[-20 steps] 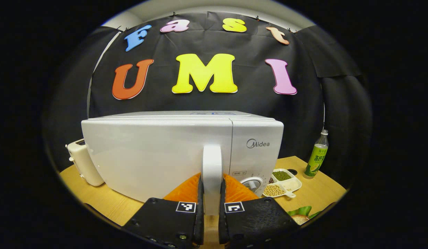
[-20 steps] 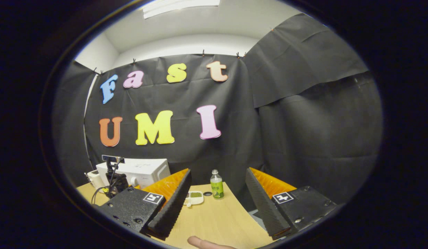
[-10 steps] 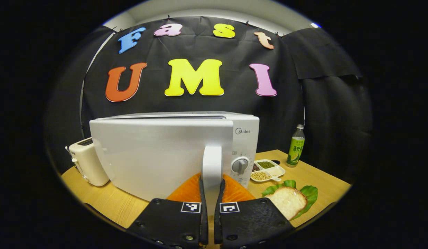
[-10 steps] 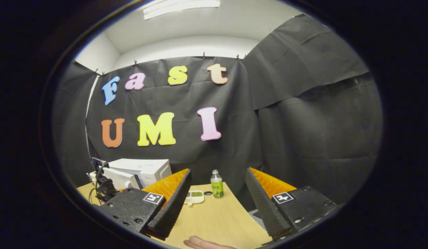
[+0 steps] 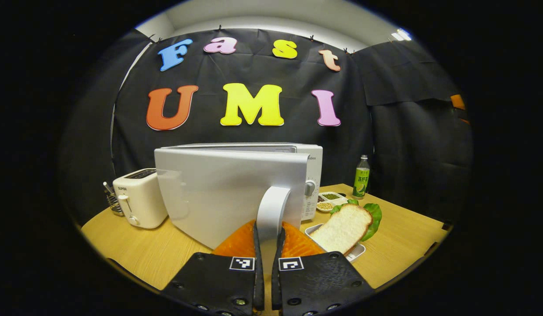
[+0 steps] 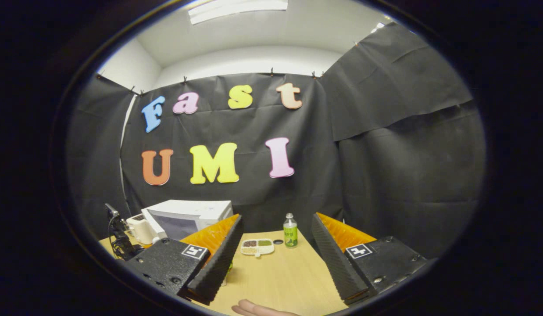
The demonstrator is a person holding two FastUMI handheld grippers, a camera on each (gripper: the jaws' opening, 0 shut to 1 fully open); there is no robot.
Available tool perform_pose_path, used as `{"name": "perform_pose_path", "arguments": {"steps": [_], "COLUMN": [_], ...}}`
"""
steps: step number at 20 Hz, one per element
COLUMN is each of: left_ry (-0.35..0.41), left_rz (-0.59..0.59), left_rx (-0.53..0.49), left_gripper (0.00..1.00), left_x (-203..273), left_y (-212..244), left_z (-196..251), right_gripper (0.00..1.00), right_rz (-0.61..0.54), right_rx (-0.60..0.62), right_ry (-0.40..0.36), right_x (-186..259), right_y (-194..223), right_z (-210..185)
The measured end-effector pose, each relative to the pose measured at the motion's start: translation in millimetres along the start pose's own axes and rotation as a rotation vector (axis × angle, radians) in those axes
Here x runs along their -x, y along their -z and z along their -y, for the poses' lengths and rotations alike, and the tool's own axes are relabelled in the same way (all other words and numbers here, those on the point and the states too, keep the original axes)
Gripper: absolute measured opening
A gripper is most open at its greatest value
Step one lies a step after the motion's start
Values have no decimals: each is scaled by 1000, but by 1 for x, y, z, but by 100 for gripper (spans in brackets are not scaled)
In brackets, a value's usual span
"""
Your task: Open the microwave oven with the left hand, put the food in, and close the microwave oven.
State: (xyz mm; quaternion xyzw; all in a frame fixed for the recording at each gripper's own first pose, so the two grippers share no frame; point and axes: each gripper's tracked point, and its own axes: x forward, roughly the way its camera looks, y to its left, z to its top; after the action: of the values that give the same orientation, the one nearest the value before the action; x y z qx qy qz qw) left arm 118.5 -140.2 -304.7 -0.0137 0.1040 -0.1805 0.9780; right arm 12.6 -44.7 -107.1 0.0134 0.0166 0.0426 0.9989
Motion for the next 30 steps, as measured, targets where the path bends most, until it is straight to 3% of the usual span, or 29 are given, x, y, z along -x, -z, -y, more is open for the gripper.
{"name": "perform_pose_path", "arguments": {"steps": [1,2,5,6,8,9,15,16,18,19,20,21,23,24,25,26,27,28,29,30], "left_ry": [-6,-12,-44,-58,-66,-67,-130,-141,-144,-131,-118,-115,-117,-119,-146,-173,-202,-238,-277,-302], "left_rz": [-1,-2,2,6,11,12,22,23,20,16,13,7,42,36,41,52,56,66,71,73], "left_rx": [7,10,12,12,10,14,33,38,54,59,54,50,83,104,114,120,123,121,122,117], "left_gripper": [6,5,8,8,7,8,10,10,10,22,11,15,28,50,67,59,79,71,93,93], "left_x": [13,26,59,69,86,94,127,131,135,138,140,146,163,171,179,190,196,204,211,217], "left_y": [2,4,8,10,11,11,17,17,20,20,20,21,13,12,8,1,-3,-10,-18,-25], "left_z": [-9,-18,-53,-65,-87,-97,-175,-188,-205,-209,-212,-219,-230,-235,-244,-252,-255,-261,-266,-267], "right_gripper": [99,92,99,92,92,99,99,92,92,92,99,92,92,92,100,92,92,100,100,100], "right_rz": [-7,-9,-2,5,14,17,-8,-17,-44,-55,-66,-82,-123,-139,-151,-159,-168,-179,-193,-209], "right_rx": [-8,-12,4,10,-6,-24,17,27,42,48,53,57,52,50,51,57,65,70,74,77], "right_ry": [-23,-42,-82,-94,-105,-127,-204,-212,-231,-239,-247,-254,-273,-277,-276,-273,-265,-255,-245,-242], "right_x": [5,10,18,20,20,20,23,24,23,23,22,21,18,16,13,7,1,-5,-13,-20], "right_y": [0,0,-4,-6,-8,-8,7,10,19,22,25,31,42,46,50,52,55,58,63,67], "right_z": [-11,-21,-47,-56,-71,-84,-142,-149,-163,-168,-173,-176,-181,-182,-180,-178,-175,-172,-168,-166]}}
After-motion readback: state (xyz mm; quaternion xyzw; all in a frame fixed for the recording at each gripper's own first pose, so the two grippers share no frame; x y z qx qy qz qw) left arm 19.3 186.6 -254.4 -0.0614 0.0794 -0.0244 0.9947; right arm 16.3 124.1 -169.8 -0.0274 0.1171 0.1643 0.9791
